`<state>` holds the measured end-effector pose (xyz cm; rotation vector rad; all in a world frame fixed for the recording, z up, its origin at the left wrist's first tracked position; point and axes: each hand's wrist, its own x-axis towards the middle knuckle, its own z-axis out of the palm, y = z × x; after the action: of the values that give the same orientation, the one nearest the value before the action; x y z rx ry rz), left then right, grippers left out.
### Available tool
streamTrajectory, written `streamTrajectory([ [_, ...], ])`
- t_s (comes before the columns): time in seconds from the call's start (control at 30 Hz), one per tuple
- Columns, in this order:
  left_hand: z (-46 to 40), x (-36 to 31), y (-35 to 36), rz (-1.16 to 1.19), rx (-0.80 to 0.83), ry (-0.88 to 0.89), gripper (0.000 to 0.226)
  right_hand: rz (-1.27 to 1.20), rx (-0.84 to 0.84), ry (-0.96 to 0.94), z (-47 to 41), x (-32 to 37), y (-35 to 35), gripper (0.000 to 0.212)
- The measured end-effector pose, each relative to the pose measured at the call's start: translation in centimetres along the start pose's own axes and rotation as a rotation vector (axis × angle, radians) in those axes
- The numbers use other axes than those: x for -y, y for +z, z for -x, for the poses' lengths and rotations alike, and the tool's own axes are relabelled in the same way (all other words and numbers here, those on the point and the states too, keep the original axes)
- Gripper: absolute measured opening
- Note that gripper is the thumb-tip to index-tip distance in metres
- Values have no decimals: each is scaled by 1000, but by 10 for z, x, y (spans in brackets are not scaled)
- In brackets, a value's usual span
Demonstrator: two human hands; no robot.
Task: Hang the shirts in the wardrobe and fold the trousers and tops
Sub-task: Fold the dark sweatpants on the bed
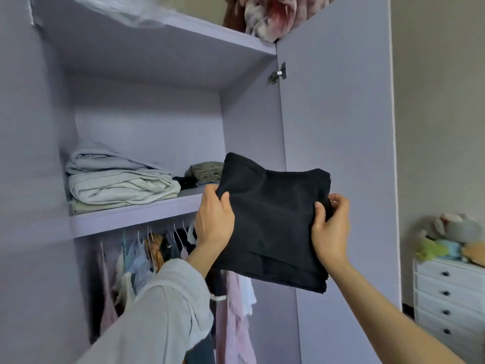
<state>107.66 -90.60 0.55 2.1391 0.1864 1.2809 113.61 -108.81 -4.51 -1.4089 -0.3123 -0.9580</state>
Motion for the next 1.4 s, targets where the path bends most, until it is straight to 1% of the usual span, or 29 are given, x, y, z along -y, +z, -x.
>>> streamTrajectory([
  [0.13,-82,18,39,-18,-66,-8,26,-37,69,-30,-75,-27,68,15],
  [0.2,-125,31,53,-48,-109,28,25,-63,81,-59,-106,-41,107,13],
  [0.37,-231,72,74,-97,-221,84,27,-146,115,-165,-174,-68,214,21],
  [0.43,-270,92,79,-90,-228,74,27,-180,120,-205,-198,-75,255,21],
  [0.63,-402,144,96,-50,-174,-118,16,-211,182,-339,-277,-98,384,22],
  [0.8,-497,184,119,-275,-177,-167,15,-232,194,-393,-335,-128,489,24],
  [0.9,-542,215,124,-403,-194,-237,14,-240,239,-381,-350,-143,553,24],
  [0.97,-577,241,123,-492,-212,-316,13,-247,316,-341,-357,-148,606,24],
  [1.03,-593,265,117,-597,-218,-405,11,-233,405,-304,-352,-151,646,22],
  [1.13,-597,297,107,-785,-233,-520,8,-222,576,-209,-336,-160,700,21],
  [1.17,-595,308,103,-844,-215,-561,11,-201,669,-167,-330,-165,714,22],
  [1.23,-592,329,93,-987,-139,-656,30,-63,898,-108,-316,-178,738,17],
  [1.27,-590,337,88,-1046,-115,-689,41,75,987,-143,-312,-184,744,10],
  [1.3,-591,343,82,-1062,-106,-699,51,209,1030,-210,-310,-189,748,7],
  [1.33,-593,345,77,-1039,-118,-672,56,299,1003,-281,-312,-193,751,10],
  [1.4,-607,344,70,-957,-173,-538,61,312,853,-408,-321,-193,755,24],
])
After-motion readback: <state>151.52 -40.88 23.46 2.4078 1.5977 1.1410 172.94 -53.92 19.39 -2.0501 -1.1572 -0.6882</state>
